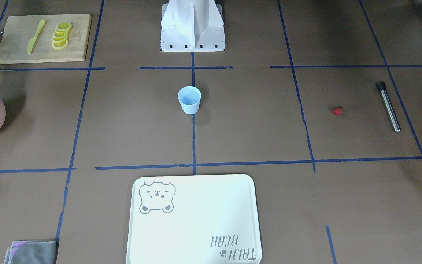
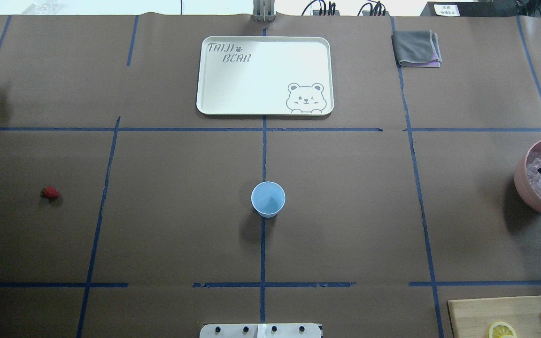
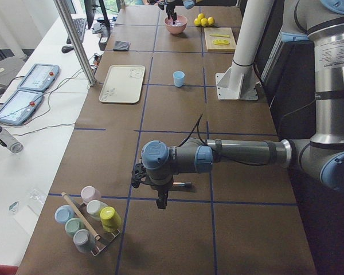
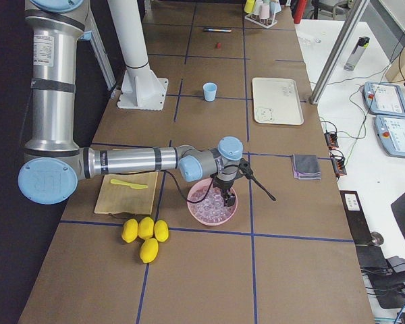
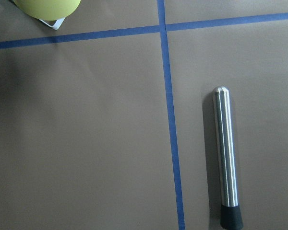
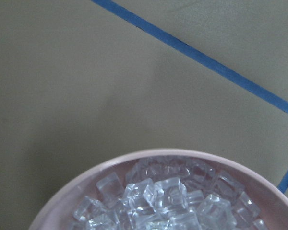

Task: Mash ice and strawberries in cup
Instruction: 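Lower the right gripper into the pink bowl and grasp an ice cube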

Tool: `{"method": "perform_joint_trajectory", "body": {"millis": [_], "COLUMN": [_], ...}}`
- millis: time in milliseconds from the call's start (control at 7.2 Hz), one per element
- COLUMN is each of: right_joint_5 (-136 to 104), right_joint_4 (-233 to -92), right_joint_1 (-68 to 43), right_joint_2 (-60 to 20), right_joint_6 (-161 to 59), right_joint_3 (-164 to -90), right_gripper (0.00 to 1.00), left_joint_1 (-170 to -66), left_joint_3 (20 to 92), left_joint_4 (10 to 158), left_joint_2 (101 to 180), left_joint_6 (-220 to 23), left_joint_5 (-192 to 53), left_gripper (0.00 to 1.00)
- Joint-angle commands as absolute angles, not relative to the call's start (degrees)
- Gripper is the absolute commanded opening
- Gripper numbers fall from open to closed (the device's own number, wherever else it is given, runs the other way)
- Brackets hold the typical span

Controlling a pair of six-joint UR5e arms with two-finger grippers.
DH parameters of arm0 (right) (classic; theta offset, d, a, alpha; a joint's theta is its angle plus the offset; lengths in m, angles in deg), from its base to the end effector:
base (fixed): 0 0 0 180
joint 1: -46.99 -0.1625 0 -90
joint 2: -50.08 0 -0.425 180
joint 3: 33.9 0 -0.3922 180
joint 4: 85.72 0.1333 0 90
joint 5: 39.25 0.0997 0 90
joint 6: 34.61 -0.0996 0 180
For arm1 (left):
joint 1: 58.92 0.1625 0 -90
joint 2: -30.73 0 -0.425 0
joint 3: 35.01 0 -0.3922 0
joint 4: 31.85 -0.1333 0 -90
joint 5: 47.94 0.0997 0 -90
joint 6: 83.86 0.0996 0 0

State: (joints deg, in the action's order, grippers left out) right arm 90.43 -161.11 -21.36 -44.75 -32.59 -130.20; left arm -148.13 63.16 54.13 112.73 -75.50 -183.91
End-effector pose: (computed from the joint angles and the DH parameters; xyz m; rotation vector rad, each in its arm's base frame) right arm -0.1098 -0.4656 0.6220 0.1496 -0.7312 -0.4911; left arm -0.0558 -0.4287 0.6580 -0.0105 0.8050 0.1240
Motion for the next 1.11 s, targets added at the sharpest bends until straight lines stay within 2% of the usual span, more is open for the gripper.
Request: {"method": "perform_joint_trajectory", "body": {"millis": [0,278,417,556,695,834,973], "right_joint_5": [90.56,90.56,90.74,90.83,91.00,91.18,91.18], "right_joint_4": [-161.04,-161.04,-161.04,-161.04,-161.04,-161.13,-161.13], "right_joint_1": [-21.21,-20.86,-20.68,-20.68,-20.68,-20.77,-20.77], "right_joint_2": [-45.36,-45.72,-45.72,-45.72,-45.72,-45.63,-45.72], "right_joint_6": [-32.15,-31.80,-31.88,-31.89,-31.89,-31.89,-31.89], "right_joint_3": [-130.05,-130.05,-130.14,-130.22,-130.40,-130.31,-130.40], "right_gripper": [0.96,0.94,0.73,0.44,0.24,0.12,0.11], "left_joint_1": [-148.13,-148.13,-148.13,-148.13,-148.13,-148.13,-148.13], "left_joint_3": [63.07,63.07,62.90,62.81,62.81,62.90,62.98], "left_joint_4": [54.11,54.11,54.20,54.20,54.20,54.20,54.20], "left_joint_2": [112.73,112.73,112.73,112.73,112.73,112.73,112.73], "left_joint_6": [-75.43,-75.43,-75.43,-75.43,-75.43,-75.43,-75.43], "left_joint_5": [-183.91,-183.91,-183.91,-183.91,-183.99,-183.99,-183.99], "left_gripper": [1.00,1.00,1.00,1.00,1.00,1.00,1.00]}}
